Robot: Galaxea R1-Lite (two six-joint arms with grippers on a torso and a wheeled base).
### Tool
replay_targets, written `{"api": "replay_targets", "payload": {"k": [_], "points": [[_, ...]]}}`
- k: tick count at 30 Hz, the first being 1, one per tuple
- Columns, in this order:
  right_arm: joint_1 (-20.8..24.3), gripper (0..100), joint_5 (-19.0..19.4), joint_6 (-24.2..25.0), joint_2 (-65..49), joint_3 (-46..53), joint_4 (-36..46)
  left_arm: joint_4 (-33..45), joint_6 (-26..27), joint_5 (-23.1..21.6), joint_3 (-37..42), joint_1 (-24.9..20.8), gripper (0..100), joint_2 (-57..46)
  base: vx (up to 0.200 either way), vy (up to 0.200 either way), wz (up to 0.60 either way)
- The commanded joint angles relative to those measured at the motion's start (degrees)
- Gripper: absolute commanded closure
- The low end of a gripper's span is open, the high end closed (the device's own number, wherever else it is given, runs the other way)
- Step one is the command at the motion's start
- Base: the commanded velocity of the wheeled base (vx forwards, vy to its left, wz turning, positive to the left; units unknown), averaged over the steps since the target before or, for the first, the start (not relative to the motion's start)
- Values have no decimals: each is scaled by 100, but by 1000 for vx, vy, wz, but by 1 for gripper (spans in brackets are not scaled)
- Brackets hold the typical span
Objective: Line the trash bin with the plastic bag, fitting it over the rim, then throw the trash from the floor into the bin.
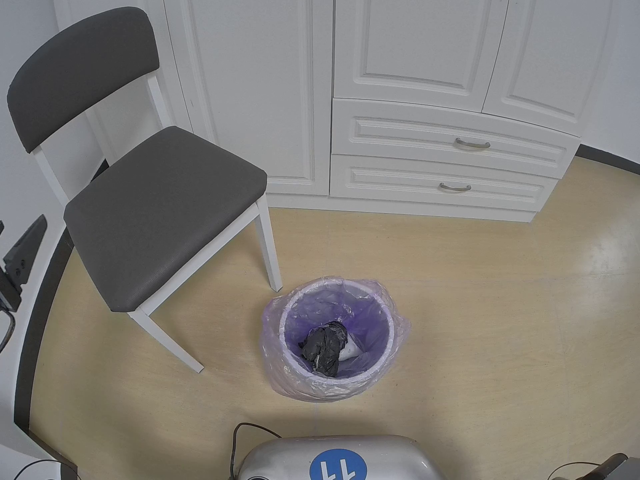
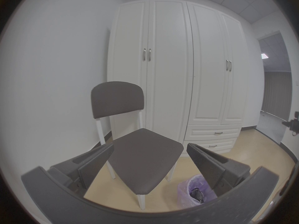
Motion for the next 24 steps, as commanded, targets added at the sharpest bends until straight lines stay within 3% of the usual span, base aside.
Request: {"api": "replay_targets", "payload": {"k": [1, 4, 8, 14, 24], "points": [[-188, 0, 60, 267, -2817, 25, 2023, 1394, -325, 351, -364, 174, 0, -1797, 0, 0, 0], [-47, 0, 77, 259, -3406, -45, 2761, 2229, -325, 333, -522, 148, 0, -2368, 0, 0, 0], [76, 0, 25, 267, -3846, -54, 3130, 3020, -325, 333, -593, 121, 0, -2904, 0, 0, 0], [190, 0, 95, 215, -4575, 324, 3183, 3486, -316, 333, -584, 121, 0, -3396, 0, 0, 0], [182, 0, 60, 144, -4575, 447, 3051, 4136, -263, 359, -382, 148, 0, -4319, 0, 0, 0]]}}
